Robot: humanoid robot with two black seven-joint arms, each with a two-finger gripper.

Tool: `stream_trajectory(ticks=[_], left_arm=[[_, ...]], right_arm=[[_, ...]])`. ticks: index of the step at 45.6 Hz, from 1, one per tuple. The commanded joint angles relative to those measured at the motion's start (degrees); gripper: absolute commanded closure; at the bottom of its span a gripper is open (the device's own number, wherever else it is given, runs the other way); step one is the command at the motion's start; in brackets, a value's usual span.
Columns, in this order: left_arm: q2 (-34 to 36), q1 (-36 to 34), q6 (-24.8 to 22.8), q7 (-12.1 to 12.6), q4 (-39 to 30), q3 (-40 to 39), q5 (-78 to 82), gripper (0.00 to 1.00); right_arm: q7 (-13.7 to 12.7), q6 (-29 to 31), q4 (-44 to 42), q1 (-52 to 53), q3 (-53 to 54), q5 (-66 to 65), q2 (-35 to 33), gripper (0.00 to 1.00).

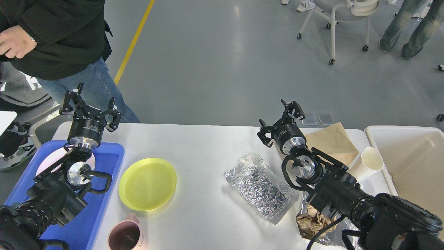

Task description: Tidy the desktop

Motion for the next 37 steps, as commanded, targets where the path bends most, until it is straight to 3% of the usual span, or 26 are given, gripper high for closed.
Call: stream_trajectory(ticks=[1, 37], left_arm=[[0.02, 0.0, 0.0, 0.01, 0.0, 0.0, -0.01, 0.03], [0.02, 0.0, 0.0, 0.01, 0.0, 0.0, -0.01, 0.03]], right_arm=[[0.0, 0.0, 0.09, 0.0, 0.0, 0.0, -0.01, 0.0], [0.0, 0.0, 0.0, 0.0, 0.0, 0.0, -0.01, 0.0]])
